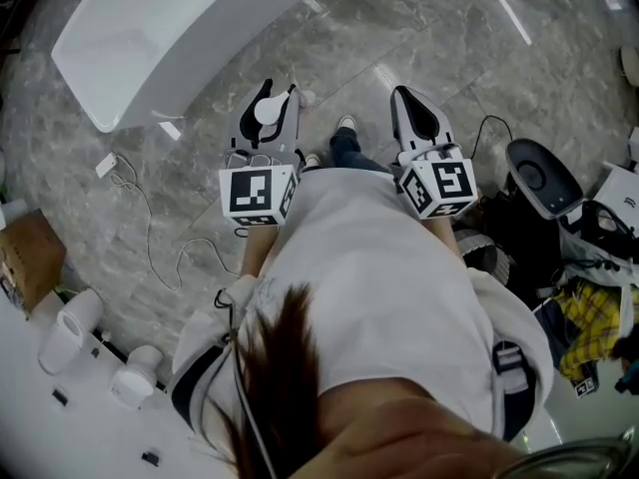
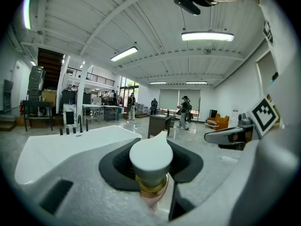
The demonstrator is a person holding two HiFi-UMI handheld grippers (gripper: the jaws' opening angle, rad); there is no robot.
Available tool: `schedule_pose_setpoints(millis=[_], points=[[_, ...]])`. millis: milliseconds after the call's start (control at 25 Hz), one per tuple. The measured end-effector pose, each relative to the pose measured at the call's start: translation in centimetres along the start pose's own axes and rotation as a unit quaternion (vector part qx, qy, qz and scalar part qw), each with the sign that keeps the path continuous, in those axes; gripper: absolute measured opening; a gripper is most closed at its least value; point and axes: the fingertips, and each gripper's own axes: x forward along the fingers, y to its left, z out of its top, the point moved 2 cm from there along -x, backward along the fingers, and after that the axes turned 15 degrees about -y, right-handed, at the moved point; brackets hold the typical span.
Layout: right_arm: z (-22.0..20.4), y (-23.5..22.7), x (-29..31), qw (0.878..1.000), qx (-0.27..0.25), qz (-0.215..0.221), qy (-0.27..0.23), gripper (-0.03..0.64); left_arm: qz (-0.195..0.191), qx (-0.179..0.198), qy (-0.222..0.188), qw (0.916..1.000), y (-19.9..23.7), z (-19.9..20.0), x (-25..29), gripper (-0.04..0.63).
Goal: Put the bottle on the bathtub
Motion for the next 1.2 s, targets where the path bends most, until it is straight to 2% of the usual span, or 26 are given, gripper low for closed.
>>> schedule_pose_setpoints(millis=[280,600,960,1200], points=[[0.5,-5.8,2.1,1.000,0.004,0.004,-0.006,0.014,0.020,0.002,-0.020,0.9996,-0.9,0.1,5.4,0.140],[0.2,-10.0,3.4,1.000,0.025,-0.010,0.002,0.014,0.026,0.008,-0.019,0.9995,-0.9,0.3,10.1,0.140],[2.1,-10.7,5.9,0.999,0.040,-0.025,0.007,0.014,0.024,-0.004,0.003,0.9997,1.1,1.3,12.7,0.140],[4.9,-8.8,10.2,0.999,0.029,-0.034,0.003,0.014,0.006,-0.010,0.001,0.9999,5.0,3.8,14.7,0.140]])
